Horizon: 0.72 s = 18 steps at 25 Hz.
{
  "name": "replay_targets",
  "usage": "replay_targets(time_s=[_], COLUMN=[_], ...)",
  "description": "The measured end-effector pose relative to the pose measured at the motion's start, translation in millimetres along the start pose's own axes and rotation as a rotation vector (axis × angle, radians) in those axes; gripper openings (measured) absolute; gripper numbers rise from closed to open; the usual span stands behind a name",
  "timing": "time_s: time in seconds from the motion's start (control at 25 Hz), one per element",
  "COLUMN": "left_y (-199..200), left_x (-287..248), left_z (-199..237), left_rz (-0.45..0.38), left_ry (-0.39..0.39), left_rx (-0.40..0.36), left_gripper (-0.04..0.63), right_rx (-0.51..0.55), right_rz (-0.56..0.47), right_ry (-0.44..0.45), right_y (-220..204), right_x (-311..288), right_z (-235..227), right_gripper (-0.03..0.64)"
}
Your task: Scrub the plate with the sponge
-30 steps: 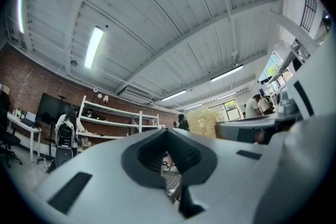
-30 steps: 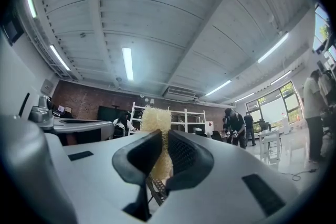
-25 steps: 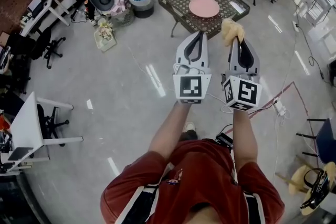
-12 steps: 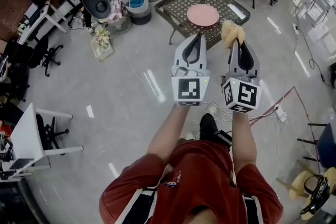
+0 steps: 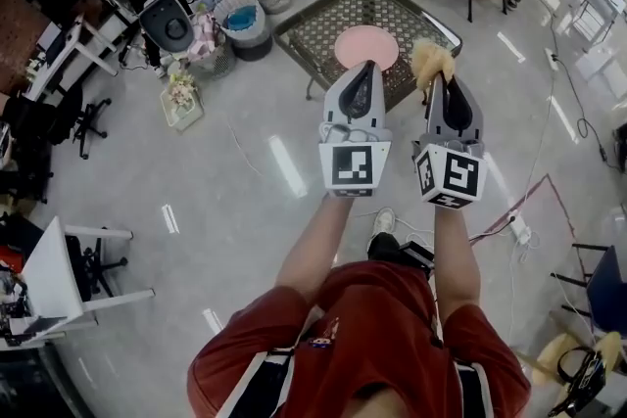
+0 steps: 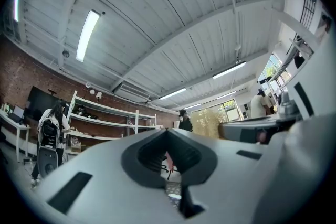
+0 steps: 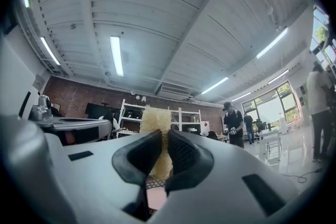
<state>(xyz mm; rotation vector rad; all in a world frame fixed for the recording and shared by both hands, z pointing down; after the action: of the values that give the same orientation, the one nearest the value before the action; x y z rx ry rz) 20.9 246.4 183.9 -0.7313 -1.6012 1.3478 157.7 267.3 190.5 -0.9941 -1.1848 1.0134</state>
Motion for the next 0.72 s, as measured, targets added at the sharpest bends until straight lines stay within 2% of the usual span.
replay_targets(time_s=[0.2,0.32,0.48,0.72], left_y=[-12.9,-18.4,-29.0,-37.1], left_x=[-55.5,-85.1,-123.3,-163.3], left_z=[4.5,1.9,-8.5,-16.0], left_rz=[0.002,0.004,0.010,0.015], left_ry=[-0.001,0.011,0.000,0.015], left_rx=[-0.037,-0.027,-0.068,-0.079], left_gripper=[0.014,0.014,0.014,0.014], right_rx=[-0.013,-0.024,-0.037,-0.060], right_rz=[0.007,0.017,0.017,0.019], right_ry=[0.006,0.011,0.012,0.015], right_y=[-14.5,-23.9,-34.9,-47.3], right_x=[-48.5,-74.2,-100.8,-133.8], right_z=[-27.1,-44.3,-72.3,-104.3], right_gripper=[0.042,0.043,0.043,0.043])
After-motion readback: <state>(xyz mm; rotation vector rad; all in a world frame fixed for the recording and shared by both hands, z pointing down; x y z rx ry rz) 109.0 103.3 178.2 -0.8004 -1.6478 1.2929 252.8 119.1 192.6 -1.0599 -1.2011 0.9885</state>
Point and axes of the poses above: the fingertips, and each gripper's own axes: x backward along the fingers, z to its left, y out of its top, the point moved 4 cm from there along x, backward along the fingers, and after that the axes turned 5 degrees about x, right-handed, at the moved point
